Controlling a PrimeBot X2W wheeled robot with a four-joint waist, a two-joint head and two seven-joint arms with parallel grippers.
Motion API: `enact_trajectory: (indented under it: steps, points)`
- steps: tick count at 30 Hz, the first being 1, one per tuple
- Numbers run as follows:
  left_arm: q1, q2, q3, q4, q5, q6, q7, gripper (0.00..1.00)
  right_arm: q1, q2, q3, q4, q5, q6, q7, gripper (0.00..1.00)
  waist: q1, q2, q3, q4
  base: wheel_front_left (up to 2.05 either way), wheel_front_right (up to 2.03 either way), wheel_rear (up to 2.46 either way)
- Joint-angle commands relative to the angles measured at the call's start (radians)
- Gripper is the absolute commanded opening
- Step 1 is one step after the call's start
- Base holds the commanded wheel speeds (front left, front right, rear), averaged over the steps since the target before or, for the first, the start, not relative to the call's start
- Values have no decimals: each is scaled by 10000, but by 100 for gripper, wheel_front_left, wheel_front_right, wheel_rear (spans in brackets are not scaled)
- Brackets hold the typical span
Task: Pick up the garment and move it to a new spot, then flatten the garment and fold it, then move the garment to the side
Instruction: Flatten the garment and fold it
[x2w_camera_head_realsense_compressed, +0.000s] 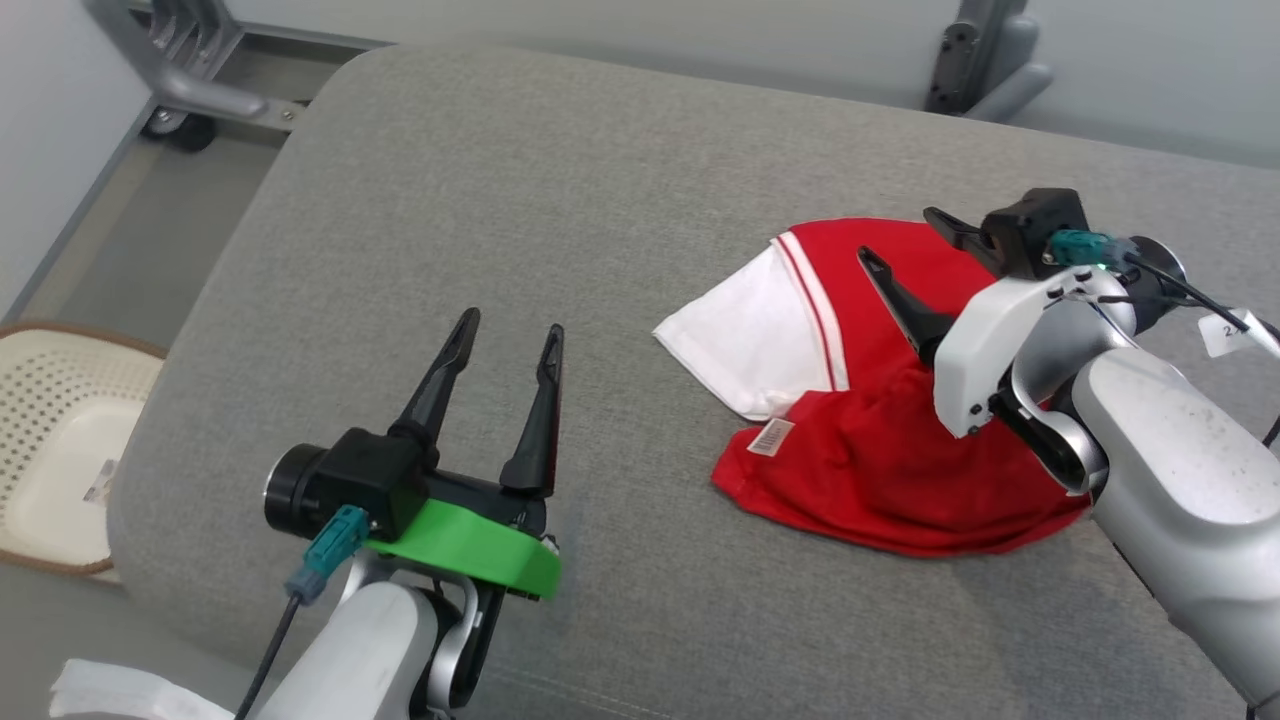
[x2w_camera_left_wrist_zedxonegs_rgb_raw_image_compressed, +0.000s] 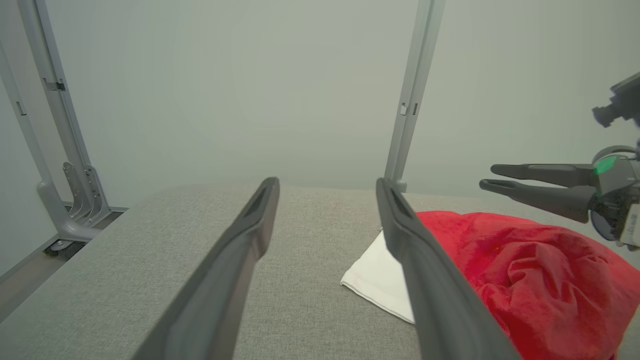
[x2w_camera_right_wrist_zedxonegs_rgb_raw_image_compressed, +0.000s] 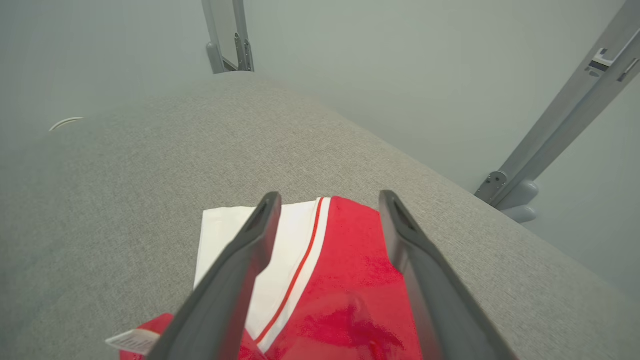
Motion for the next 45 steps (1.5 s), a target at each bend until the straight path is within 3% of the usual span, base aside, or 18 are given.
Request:
enact_trajectory:
  steps: [1, 9, 16, 17, 19, 25, 36, 41, 45]
  points:
    - [-284, -167, -56, 109, 60, -120, -101, 100, -464, -195, 474, 318, 297, -13, 132, 100, 0, 0, 1077, 1429, 0, 0, 0]
    - [-689, -798, -226, 606, 260, -485, -262, 100, -2208, -741, 3062, 2347, 1535, -13, 773, 100, 0, 0, 1735, 2221, 0, 0, 0]
    - [-851, -1219, -91, 885, 383, -703, -316, 100, -3030, -676, 4542, 3851, 2356, -13, 1102, 100, 0, 0, 2152, 2292, 0, 0, 0]
    - [-867, -1249, -54, 899, 440, -752, -319, 100, -3058, -616, 4652, 4039, 2492, -13, 1062, 74, 0, 0, 2177, 2262, 0, 0, 0]
    - [-871, -1300, 98, 926, 569, -806, -320, 100, -3185, -394, 4963, 4367, 2740, -5, 810, 0, 0, 0, 2208, 2089, 0, 0, 0]
    - [-803, -1305, 326, 1007, 862, -926, -323, 100, -3635, -115, 5189, 4513, 3267, -14, -232, 0, 0, 0, 2018, 1587, 0, 0, 0]
    - [-384, -1026, 718, 1085, 1052, -891, -314, 100, -4029, 319, 4294, 3985, 4337, -13, -2442, 0, 0, 0, 1398, 316, 0, 0, 0]
    - [-119, -767, 900, 1065, 1045, -742, -310, 100, -3428, 127, 3289, 3304, 4848, -13, -3254, 0, 0, 0, 1008, -421, 0, 0, 0]
    - [133, -548, 1063, 944, 951, -561, -255, 100, -2348, -235, 1795, 2406, 5154, -11, -3487, 0, 0, 0, 733, -977, 0, 0, 0]
